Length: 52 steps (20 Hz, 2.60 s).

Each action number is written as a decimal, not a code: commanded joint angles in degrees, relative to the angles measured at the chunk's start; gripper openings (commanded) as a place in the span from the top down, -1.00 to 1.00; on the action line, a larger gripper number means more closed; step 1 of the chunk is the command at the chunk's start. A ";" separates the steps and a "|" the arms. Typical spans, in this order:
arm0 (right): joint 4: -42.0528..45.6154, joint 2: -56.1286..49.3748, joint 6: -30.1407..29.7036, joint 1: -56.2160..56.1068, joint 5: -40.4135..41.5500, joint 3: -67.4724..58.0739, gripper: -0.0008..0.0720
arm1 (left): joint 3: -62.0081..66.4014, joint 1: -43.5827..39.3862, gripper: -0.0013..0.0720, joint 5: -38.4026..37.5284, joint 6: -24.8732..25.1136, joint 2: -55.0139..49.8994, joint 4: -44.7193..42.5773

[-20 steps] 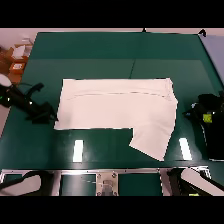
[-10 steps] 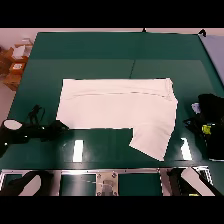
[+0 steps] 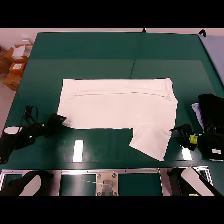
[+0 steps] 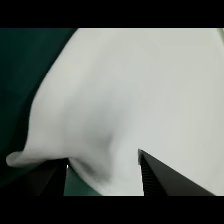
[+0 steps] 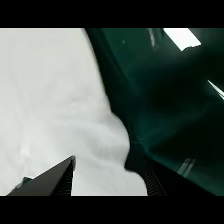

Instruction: Fold the shirts.

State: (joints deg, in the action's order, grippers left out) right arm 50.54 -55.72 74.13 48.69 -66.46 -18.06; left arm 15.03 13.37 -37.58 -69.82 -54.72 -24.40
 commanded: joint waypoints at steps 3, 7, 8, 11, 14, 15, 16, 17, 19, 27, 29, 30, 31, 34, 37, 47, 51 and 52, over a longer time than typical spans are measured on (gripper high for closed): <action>0.79 -0.24 0.90 -0.35 -0.68 2.29 -0.42 | -4.74 0.00 -0.45 0.22 4.68 0.04 9.27; -0.57 -1.22 0.92 -6.60 -0.94 3.10 -0.42 | -5.51 0.00 -0.45 1.62 11.82 0.07 18.10; -0.61 -1.60 0.92 -8.70 -0.59 3.13 -0.41 | -5.51 0.00 -0.45 1.62 11.87 0.04 18.21; -1.77 -3.04 0.90 -12.15 1.01 3.13 -0.02 | -5.64 0.00 -0.42 1.77 11.89 0.04 18.21; -2.54 -3.06 0.87 -12.13 1.03 2.84 0.68 | -5.75 0.00 0.47 2.36 14.53 0.04 18.51; -2.54 -3.04 0.87 -12.13 0.76 2.75 0.78 | -5.75 0.02 0.89 2.54 15.15 0.04 18.49; -2.54 -2.97 0.90 -12.13 0.42 2.75 0.92 | -5.75 0.02 0.90 2.40 16.33 0.07 18.64; -2.51 -2.78 0.94 -12.13 0.17 2.75 0.92 | -5.73 0.02 0.91 1.49 17.20 0.07 18.64; -2.47 -1.86 2.38 -12.13 -0.39 2.49 0.93 | -5.33 0.02 0.91 -1.97 19.10 0.07 18.38; 4.83 4.94 11.04 -12.13 -7.21 -8.61 0.93 | 7.32 0.02 0.91 -9.57 1.11 0.09 -6.75; 5.51 5.29 12.57 -12.13 -9.25 -12.83 0.93 | 12.39 0.02 0.91 -11.17 -3.32 0.13 -12.37; 5.44 5.29 12.72 -12.15 -10.32 -14.71 0.93 | 15.02 0.02 0.91 -11.96 -3.76 0.13 -13.18; 5.44 5.29 12.74 -12.15 -11.21 -16.17 0.93 | 16.94 0.02 0.91 -12.70 -3.96 0.13 -13.18; 4.20 5.27 12.90 -12.15 -12.04 -20.87 0.93 | 20.59 0.02 0.91 -13.77 -5.27 0.11 -13.14; 0.42 3.37 12.87 -13.18 -10.86 -26.49 0.93 | 23.78 0.02 0.91 -12.68 -5.29 0.04 -13.11; -2.75 -32.20 15.89 -27.12 -2.10 -58.90 0.93 | 51.49 -7.26 0.91 -7.76 -5.25 -30.93 -10.80; -2.82 -45.75 16.31 -27.21 -2.05 -70.12 0.93 | 63.08 -7.28 0.91 -6.91 -7.93 -42.99 -10.78; -2.80 -48.72 16.26 -27.43 -1.86 -72.11 0.93 | 64.72 -7.50 0.91 -6.95 -7.91 -45.22 -10.75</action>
State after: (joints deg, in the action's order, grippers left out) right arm 47.92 -95.50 89.86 21.91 -68.93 -82.94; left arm 72.82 6.50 -45.50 -76.60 -92.38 -35.11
